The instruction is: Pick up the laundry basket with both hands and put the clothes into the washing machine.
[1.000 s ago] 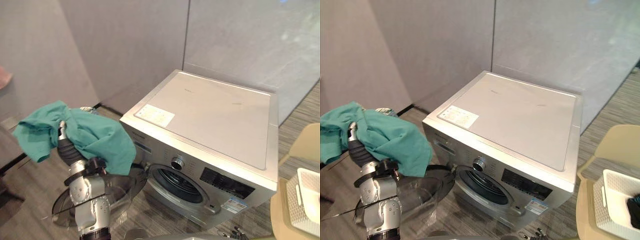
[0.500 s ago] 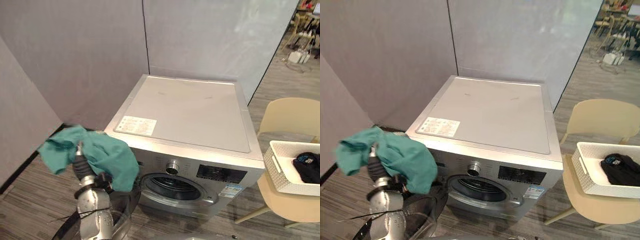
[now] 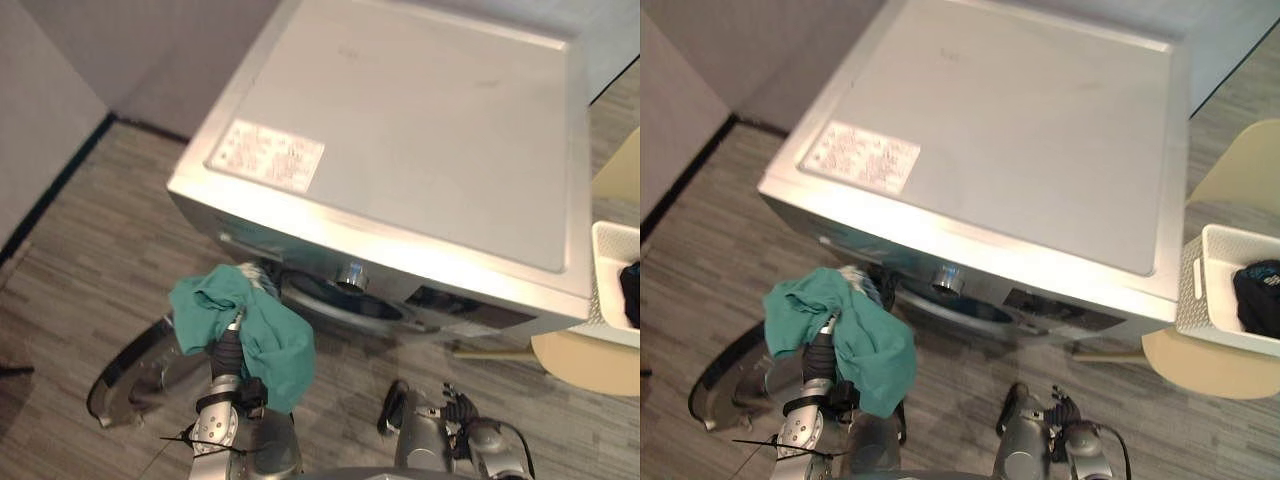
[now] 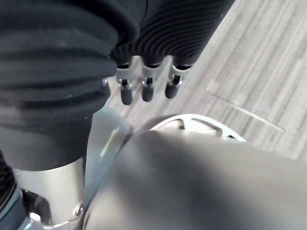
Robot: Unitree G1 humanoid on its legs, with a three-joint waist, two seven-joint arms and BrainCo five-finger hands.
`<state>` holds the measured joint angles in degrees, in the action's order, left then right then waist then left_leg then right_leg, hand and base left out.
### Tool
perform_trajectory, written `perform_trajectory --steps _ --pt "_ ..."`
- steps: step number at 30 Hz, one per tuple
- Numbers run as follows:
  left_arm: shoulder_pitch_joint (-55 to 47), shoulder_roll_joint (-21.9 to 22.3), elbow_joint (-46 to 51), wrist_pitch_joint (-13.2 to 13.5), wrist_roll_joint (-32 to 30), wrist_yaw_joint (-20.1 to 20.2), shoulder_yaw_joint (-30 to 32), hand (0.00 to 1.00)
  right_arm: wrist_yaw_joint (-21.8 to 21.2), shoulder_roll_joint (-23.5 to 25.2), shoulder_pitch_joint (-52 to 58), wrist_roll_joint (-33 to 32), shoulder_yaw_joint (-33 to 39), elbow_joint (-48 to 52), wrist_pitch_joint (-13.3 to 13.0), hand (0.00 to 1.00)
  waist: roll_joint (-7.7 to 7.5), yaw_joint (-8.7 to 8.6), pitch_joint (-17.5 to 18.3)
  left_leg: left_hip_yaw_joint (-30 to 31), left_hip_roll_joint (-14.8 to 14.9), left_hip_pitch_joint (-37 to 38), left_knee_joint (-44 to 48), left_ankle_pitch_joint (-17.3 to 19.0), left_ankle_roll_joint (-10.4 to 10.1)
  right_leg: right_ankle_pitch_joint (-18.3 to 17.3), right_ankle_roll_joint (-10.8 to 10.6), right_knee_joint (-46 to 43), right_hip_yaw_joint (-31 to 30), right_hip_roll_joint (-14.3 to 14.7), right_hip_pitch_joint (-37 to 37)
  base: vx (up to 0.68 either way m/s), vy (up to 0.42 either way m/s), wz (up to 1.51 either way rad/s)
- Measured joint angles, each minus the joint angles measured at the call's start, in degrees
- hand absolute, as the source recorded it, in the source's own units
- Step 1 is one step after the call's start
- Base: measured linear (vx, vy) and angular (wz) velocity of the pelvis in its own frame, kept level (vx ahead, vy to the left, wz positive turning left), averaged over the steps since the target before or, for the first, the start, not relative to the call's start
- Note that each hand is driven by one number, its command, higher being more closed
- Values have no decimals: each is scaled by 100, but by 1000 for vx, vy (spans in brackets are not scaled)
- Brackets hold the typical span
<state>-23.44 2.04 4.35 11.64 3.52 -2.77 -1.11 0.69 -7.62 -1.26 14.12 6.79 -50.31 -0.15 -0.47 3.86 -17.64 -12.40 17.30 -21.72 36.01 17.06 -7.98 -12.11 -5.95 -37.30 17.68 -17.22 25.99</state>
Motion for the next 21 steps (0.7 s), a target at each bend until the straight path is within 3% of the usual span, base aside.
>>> perform_trajectory --steps 3,6,9,13,16,21 --pt "2 -40 14 27 -707 -176 -284 100 273 -62 -488 -2 -137 -18 5 0 149 26 -173 146 81 -733 550 97 17 -77 81 -497 -89 -45 693 -163 -19 -5" --pt "130 -45 7 143 -1224 -528 -508 100 558 -14 -831 -54 -264 -9 -64 0 187 41 -289 257 93 -1309 974 171 31 -238 133 -1003 -200 -145 1287 -121 -25 8" --pt "599 -65 -230 239 -1543 -872 -636 100 791 -8 -1119 -138 -332 -16 -103 0 211 45 -306 440 190 -1932 1443 263 11 -350 210 -1429 -215 -158 1826 -84 -26 3" --pt "1326 -168 -662 238 -1562 -1009 -1064 100 983 -15 -1508 -256 -316 -49 -95 0 225 51 -416 529 299 -2426 1852 331 6 -399 239 -1783 -351 -113 2333 -67 -32 -8" --pt "2076 -88 -1089 233 -1336 -1002 -1359 100 1204 3 -1612 -293 -283 185 -175 0 228 30 -427 627 394 -2909 2195 387 -1 -423 272 -2052 -397 -72 2789 -107 -47 -13" --pt "3769 130 -2023 44 101 -998 -1390 100 1414 194 -1702 -347 9 626 -287 0 123 -4 -480 831 497 -3712 2664 411 -14 -468 305 -2456 -460 -2 3545 -110 -61 -8"
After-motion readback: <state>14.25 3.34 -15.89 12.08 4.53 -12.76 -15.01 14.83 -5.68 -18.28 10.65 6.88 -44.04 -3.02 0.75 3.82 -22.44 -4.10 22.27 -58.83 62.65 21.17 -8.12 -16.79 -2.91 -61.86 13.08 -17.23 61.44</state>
